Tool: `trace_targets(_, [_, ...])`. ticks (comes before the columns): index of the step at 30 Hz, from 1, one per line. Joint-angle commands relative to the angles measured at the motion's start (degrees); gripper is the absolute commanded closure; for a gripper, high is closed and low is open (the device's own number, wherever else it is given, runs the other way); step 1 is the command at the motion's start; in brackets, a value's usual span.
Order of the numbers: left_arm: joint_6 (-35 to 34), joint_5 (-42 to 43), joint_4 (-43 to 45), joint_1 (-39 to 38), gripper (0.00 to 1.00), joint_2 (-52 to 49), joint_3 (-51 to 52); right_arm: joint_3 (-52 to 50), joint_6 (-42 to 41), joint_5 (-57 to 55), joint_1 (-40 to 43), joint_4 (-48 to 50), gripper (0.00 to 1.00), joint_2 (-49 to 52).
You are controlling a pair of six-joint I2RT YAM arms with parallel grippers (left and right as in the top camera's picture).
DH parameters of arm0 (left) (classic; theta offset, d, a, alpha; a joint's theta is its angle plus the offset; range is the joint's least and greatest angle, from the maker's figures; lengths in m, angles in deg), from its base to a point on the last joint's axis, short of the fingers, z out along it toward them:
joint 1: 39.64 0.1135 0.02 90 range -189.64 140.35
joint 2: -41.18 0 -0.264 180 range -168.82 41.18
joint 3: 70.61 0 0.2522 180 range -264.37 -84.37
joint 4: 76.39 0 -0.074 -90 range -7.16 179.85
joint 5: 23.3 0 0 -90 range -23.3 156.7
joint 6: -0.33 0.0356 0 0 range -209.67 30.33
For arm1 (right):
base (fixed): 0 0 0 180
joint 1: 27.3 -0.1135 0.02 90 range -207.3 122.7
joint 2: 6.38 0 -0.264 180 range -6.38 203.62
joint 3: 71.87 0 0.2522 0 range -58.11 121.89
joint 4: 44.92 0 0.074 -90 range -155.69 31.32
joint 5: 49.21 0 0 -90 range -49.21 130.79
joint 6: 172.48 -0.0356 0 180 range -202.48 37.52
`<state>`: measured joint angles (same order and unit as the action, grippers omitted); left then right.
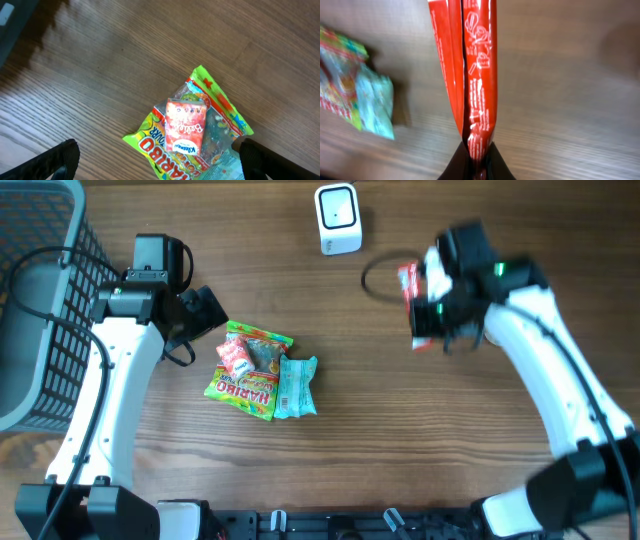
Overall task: Scan the item barcode
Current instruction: 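Raise the red stick with the right gripper up to the white scanner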
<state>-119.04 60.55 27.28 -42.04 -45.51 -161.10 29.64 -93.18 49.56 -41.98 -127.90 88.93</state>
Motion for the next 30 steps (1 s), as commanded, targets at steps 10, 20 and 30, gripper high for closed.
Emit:
trace_targets(10, [0.7, -0.4, 0.2, 0.3, 0.0, -0.3, 0.0, 46.8, 5.6, -13.4, -1.6, -10.7, 0.96, 18.6])
trace_targets(20, [0.7, -0.4, 0.2, 0.3, 0.0, -0.3, 0.0, 46.5, 13.2, -37.6, -10.7, 1.6, 0.96, 24.1])
trace_targets(30, [0.7, -0.4, 0.2, 0.3, 0.0, -0.3, 0.0, 44.9, 20.7, -54.8, -16.1, 10.3, 0.96, 33.7])
